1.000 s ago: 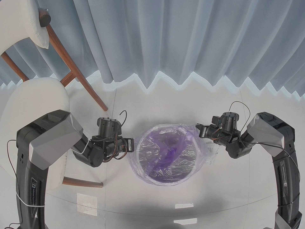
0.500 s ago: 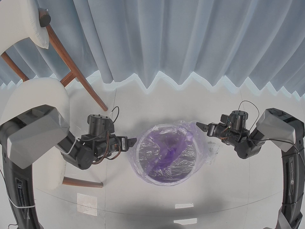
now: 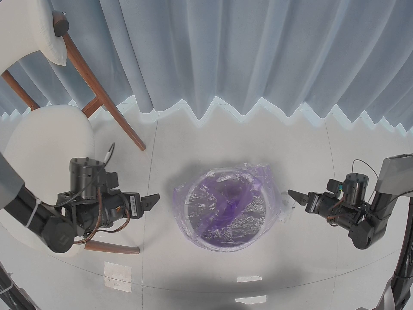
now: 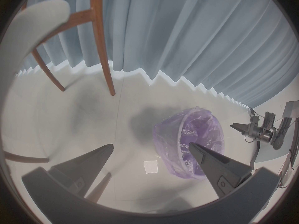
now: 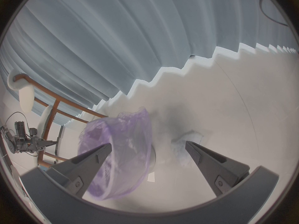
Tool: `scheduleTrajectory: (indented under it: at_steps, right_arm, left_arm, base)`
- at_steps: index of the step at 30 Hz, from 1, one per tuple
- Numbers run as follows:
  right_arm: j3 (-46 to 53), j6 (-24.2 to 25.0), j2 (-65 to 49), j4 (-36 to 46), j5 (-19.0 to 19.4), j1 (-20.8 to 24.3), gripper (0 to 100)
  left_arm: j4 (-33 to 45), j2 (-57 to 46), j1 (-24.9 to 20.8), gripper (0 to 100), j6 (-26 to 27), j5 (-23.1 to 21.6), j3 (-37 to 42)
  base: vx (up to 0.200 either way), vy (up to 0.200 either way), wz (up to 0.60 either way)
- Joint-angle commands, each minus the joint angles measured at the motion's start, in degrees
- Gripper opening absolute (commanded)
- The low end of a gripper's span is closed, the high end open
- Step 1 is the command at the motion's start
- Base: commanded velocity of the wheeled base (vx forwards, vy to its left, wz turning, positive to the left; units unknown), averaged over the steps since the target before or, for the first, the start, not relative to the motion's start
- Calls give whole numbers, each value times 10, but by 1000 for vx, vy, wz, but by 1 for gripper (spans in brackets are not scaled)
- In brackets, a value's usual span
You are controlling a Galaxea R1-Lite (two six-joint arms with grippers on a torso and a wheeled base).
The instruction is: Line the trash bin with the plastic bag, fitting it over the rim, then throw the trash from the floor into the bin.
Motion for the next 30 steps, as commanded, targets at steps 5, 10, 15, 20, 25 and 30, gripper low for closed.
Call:
scheduleTrajectory:
  at_steps: [5, 10, 15, 20, 25, 30]
  right_arm:
    - [226, 44, -118, -131, -45, 20, 100]
    - [241, 45, -128, -131, -78, 47, 100]
    - [259, 48, -129, -131, -118, 83, 100]
    - [262, 44, -133, -131, -130, 108, 100]
    - [260, 45, -153, -131, -150, 128, 100]
    - [263, 46, -167, -131, -153, 131, 100]
  left_arm:
    - [-18, -145, 3, 100, -54, -27, 173]
    - [-65, -130, -45, 100, -67, -47, 212]
    - [-84, -121, -103, 100, -64, -41, 206]
    - [-84, -56, -104, 100, -64, -13, 126]
    - [-78, 17, -102, 100, -61, 22, 22]
    - [-55, 109, -83, 100, -24, 53, -87]
  base:
    - [-80, 0, 0]
    - [-200, 0, 0]
    - [-200, 0, 0]
    - [0, 0, 0]
    - [0, 0, 0]
    - [0, 0, 0]
